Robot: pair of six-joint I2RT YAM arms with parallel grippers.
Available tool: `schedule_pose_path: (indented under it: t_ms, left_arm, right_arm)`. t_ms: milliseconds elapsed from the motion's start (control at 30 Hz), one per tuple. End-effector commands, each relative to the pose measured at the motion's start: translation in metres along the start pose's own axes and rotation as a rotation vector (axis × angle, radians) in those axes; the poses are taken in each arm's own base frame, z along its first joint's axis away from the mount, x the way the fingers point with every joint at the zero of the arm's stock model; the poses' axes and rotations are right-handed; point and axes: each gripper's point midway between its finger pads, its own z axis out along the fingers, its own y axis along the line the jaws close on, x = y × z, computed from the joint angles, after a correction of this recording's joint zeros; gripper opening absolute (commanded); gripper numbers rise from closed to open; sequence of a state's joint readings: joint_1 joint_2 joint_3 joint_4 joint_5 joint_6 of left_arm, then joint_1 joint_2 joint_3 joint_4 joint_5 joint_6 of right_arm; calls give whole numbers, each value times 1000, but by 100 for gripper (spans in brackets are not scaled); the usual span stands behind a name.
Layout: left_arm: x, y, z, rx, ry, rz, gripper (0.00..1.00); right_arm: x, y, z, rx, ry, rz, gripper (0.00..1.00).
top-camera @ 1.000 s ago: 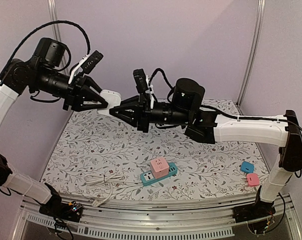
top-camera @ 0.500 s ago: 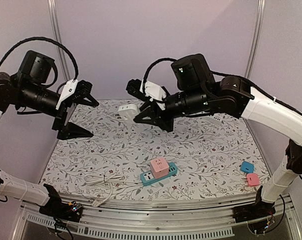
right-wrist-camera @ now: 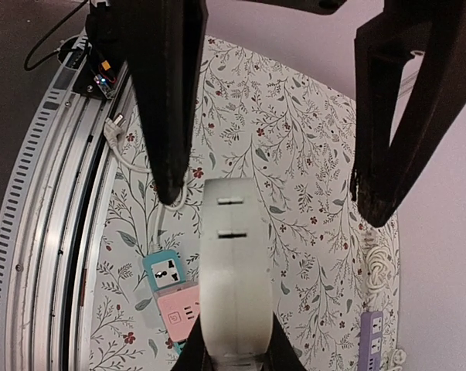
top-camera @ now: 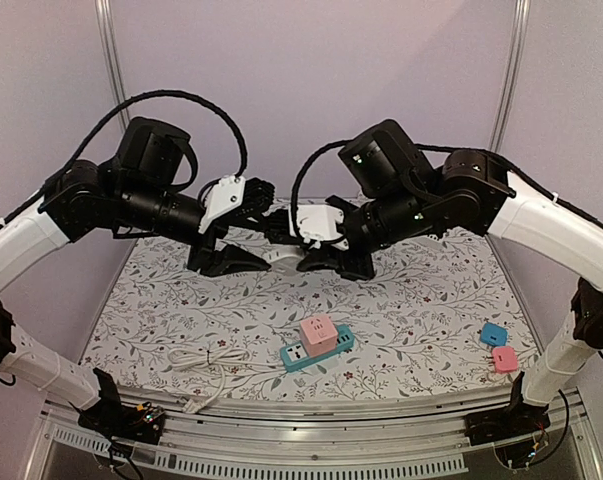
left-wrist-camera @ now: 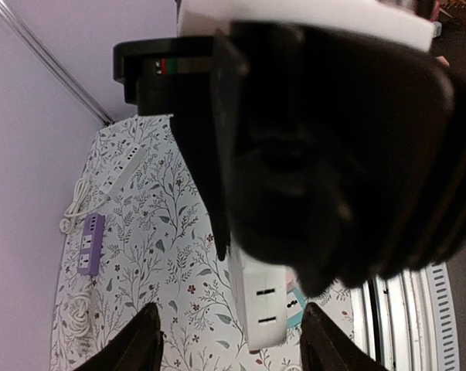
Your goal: Insert the plug
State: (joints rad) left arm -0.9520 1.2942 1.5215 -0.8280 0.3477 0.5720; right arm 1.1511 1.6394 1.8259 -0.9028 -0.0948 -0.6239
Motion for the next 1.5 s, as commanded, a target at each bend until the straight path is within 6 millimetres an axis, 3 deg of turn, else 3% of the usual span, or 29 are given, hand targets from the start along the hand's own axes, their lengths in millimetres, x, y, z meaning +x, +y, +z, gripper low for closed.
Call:
schedule_pose_path:
  t_ms: [0, 300, 367, 400, 467, 500, 600, 633, 700, 733, 933, 1167, 1200, 1300, 1367, 1433, 1467]
  left_arm:
    - [-15, 4, 12, -22, -72, 30, 58]
    - [1, 1, 25, -31, -36, 39, 31]
    - [-1, 2, 23, -45, -46, 44, 17]
    - [-3, 2, 21, -49, -55, 47, 5]
    - [-5, 1, 19, -52, -67, 51, 0]
    - [-6, -1, 18, -50, -75, 49, 0]
    - [-7, -2, 10, -83, -110, 23, 0]
    - [-10, 0, 6, -109, -142, 12, 0]
    - [-21, -1, -14, -160, -246, 10, 0]
    - [-28, -5, -21, -164, -306, 17, 0]
    - [-52, -17, -36, -141, -587, -112, 0]
    - [-43, -27, -25, -152, -696, -154, 0]
    - [-42, -27, -24, -154, -699, -157, 0]
    - [-41, -25, -24, -164, -700, -171, 0]
    - [-41, -23, -26, -177, -704, -177, 0]
    - [-42, -22, -27, -181, -707, -178, 0]
    - [-43, -22, -28, -180, -708, -176, 0]
  right_arm:
    - [-14, -6, -24, 42, -57, -39, 0]
    - [-25, -10, -28, 54, -101, -31, 0]
    - [-26, -11, -28, 52, -102, -26, 0]
    - [-26, -11, -28, 52, -104, -22, 0]
    - [-28, -12, -28, 59, -111, -15, 0]
    - [-30, -16, -29, 78, -119, -5, 9]
    - [-32, -26, -33, 119, -201, 70, 61]
    - [-25, -23, -27, 85, -235, 104, 72]
    - [-27, -20, -39, 17, -367, 181, 96]
    - [-28, -15, -44, -27, -432, 214, 98]
    - [-49, -3, -61, -100, -721, 286, 96]
    - [-57, 2, -53, -127, -787, 354, 81]
    - [-58, 5, -52, -133, -786, 345, 75]
    - [-59, 7, -48, -145, -780, 340, 41]
    - [-56, 7, -43, -148, -757, 342, 28]
    - [-54, 9, -40, -155, -734, 335, 25]
    - [-52, 11, -36, -165, -717, 328, 30]
